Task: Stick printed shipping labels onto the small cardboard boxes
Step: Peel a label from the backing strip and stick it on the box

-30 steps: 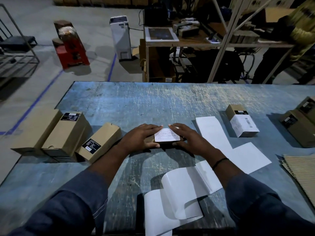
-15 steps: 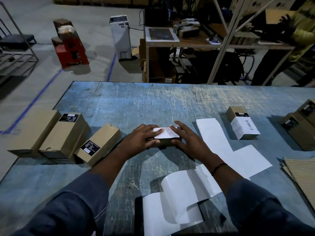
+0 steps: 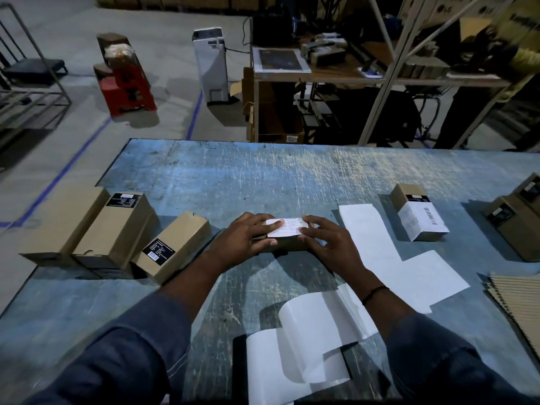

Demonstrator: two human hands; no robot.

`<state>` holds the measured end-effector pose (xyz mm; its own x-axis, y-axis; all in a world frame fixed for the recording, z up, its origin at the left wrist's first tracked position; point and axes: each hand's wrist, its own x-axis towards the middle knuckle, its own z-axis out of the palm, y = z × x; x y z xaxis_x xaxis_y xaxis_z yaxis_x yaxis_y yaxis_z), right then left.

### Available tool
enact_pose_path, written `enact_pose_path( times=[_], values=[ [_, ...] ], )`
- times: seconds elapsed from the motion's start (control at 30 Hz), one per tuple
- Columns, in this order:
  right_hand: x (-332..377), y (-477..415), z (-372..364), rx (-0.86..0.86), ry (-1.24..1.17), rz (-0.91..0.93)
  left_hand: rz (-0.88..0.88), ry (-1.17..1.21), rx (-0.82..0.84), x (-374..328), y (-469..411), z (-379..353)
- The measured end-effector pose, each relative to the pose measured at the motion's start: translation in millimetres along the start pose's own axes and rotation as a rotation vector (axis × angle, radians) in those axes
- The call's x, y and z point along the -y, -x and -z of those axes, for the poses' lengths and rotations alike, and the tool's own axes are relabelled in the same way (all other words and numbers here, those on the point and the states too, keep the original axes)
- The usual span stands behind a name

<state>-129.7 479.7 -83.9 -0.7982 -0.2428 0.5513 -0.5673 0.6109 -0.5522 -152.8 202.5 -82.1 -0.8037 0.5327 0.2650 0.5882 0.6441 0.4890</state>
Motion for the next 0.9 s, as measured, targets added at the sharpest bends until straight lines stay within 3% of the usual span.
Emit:
enact_pose_path(
  times=[0.4, 0.47, 0.57, 0.67, 0.77, 0.9],
  values=[
    [-12.0, 16.1, -2.2, 0.036, 0.374, 0.427, -0.072, -0.266, -0.061, -14.0, 7.5, -4.8],
    [-8.7, 16.3, -3.6, 0.031, 0.338, 0.376, -0.047, -0.269, -0.046, -14.3, 7.5, -4.3],
    [7.3, 5.2, -9.1, -0.050, 0.133, 0.106, 0.037, -0.124, -0.027, -19.5, 3.8, 3.2],
    [12.8, -14.2, -11.5, -0.086, 0.052, -0.087, 0.128, 0.048, -0.125, -25.6, -3.2, -2.2],
    [11.0, -23.8, -9.3, -0.016, 0.016, -0.139, 0.174, 0.117, -0.215, -23.6, -5.1, -13.3],
    [5.0, -19.5, -1.9, 0.104, 0.030, -0.038, 0.126, 0.113, -0.178, -19.9, -7.9, -12.3]
  ],
)
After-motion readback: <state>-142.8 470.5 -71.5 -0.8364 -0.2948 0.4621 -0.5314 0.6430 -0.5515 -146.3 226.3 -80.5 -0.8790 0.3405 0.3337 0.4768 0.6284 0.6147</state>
